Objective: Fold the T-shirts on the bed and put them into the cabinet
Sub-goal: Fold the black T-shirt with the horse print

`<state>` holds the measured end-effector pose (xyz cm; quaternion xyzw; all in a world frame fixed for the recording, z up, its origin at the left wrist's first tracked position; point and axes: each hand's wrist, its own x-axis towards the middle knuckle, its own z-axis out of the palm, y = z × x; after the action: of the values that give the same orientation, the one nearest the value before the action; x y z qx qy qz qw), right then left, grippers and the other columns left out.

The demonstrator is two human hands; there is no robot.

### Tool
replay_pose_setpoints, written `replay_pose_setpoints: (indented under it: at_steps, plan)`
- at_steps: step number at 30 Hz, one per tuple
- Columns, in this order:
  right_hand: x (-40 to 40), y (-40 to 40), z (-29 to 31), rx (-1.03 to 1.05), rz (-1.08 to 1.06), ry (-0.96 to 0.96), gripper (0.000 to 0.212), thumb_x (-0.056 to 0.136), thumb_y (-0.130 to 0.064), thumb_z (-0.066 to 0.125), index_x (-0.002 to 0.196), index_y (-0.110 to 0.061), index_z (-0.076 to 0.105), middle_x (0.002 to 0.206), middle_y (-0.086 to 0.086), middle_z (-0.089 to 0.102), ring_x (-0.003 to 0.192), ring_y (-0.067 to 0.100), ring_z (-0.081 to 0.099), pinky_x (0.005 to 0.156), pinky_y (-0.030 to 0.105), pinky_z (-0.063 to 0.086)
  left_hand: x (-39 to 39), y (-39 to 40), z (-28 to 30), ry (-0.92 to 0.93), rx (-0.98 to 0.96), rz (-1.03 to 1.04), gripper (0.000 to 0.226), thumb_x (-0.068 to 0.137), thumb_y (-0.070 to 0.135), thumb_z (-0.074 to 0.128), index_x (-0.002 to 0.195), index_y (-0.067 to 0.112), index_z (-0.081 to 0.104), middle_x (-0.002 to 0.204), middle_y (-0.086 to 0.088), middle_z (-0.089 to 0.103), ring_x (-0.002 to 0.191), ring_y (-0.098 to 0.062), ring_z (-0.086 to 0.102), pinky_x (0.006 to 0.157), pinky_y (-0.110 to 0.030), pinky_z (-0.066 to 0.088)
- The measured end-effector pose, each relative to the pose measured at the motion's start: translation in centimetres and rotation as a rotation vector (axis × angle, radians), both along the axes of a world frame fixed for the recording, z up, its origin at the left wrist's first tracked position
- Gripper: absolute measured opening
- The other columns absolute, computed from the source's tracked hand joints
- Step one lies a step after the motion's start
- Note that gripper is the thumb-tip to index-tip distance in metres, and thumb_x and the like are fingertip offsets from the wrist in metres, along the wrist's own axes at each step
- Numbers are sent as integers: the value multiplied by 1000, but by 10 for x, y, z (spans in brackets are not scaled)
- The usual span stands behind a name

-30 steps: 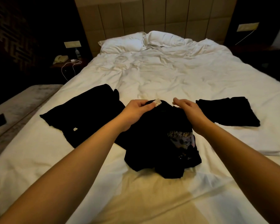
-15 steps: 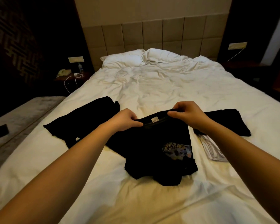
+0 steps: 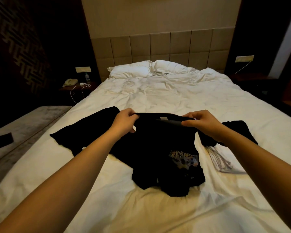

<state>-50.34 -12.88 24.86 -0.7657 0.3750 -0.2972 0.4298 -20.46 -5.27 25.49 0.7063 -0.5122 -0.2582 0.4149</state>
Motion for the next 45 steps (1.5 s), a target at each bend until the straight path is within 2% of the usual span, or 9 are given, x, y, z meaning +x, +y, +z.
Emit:
replay_pose_setpoints:
  at_steps: [3, 8, 12, 18, 21, 30, 39, 41, 45]
  plan:
    - [-2, 7, 4, 75, -18, -200, 34, 91, -11, 68, 65, -7, 46, 56, 0, 44, 49, 12, 45, 57, 24, 35, -13, 3, 8, 432, 4, -27, 19, 105, 22, 48, 95, 11, 60, 97, -7, 58, 81, -22, 62, 65, -38, 57]
    - [-17, 11, 11, 105, -7, -162, 24, 87, -32, 73, 85, -9, 66, 75, 15, 66, 65, 25, 63, 62, 25, 51, -12, 7, 5, 301, -1, -40, 36, 102, 41, 54, 125, 16, 63, 128, -1, 61, 114, -20, 61, 95, -33, 47]
    - [-37, 4, 14, 215, 89, 67, 47, 73, -45, 83, 102, -9, 75, 97, 15, 74, 87, 29, 71, 83, 33, 54, 1, 19, 16, 327, 166, -267, 25, 91, 35, 72, 104, 14, 72, 94, -5, 75, 83, -19, 73, 73, -27, 54]
    - [-46, 0, 8, 264, 68, 251, 52, 66, -37, 83, 107, -6, 74, 106, 14, 74, 100, 30, 71, 97, 38, 53, 23, 15, 4, -261, 112, -247, 19, 82, 12, 81, 100, 9, 73, 95, -11, 74, 89, -24, 71, 82, -38, 54]
    - [-39, 2, -1, 205, -12, 309, 32, 77, -33, 81, 94, -6, 77, 90, 14, 75, 84, 29, 72, 78, 31, 54, 27, 11, -13, -357, 57, -110, 21, 90, 21, 74, 90, 1, 71, 83, -21, 68, 70, -24, 64, 65, -36, 43]
    - [-22, -7, -37, 298, -202, 290, 25, 93, -29, 68, 89, -5, 73, 72, 10, 60, 58, 18, 57, 54, 25, 39, 18, 9, -58, 323, 225, -19, 24, 99, 16, 62, 112, -5, 65, 117, -14, 66, 101, -26, 66, 66, -33, 60]
    - [-11, -29, -88, 174, -274, 567, 28, 97, -27, 64, 74, -10, 66, 55, 1, 46, 50, 15, 43, 49, 25, 30, 31, -10, -97, -538, 303, 40, 24, 94, 3, 57, 70, 6, 59, 76, -21, 68, 64, -28, 69, 59, -40, 61]
    - [-2, -37, -105, 278, -326, 394, 22, 96, -23, 64, 83, -5, 68, 62, 5, 55, 54, 16, 53, 46, 24, 40, 28, -22, -106, -330, 258, 128, 13, 96, 2, 58, 91, 2, 69, 91, -21, 68, 73, -29, 66, 55, -37, 58]
    - [13, -50, -129, 414, -415, 144, 18, 99, -20, 60, 88, -6, 64, 85, 9, 65, 72, 20, 66, 48, 25, 55, 25, -45, -116, 669, 88, 258, 30, 102, -3, 45, 131, 1, 53, 126, -13, 51, 106, -28, 56, 76, -36, 57]
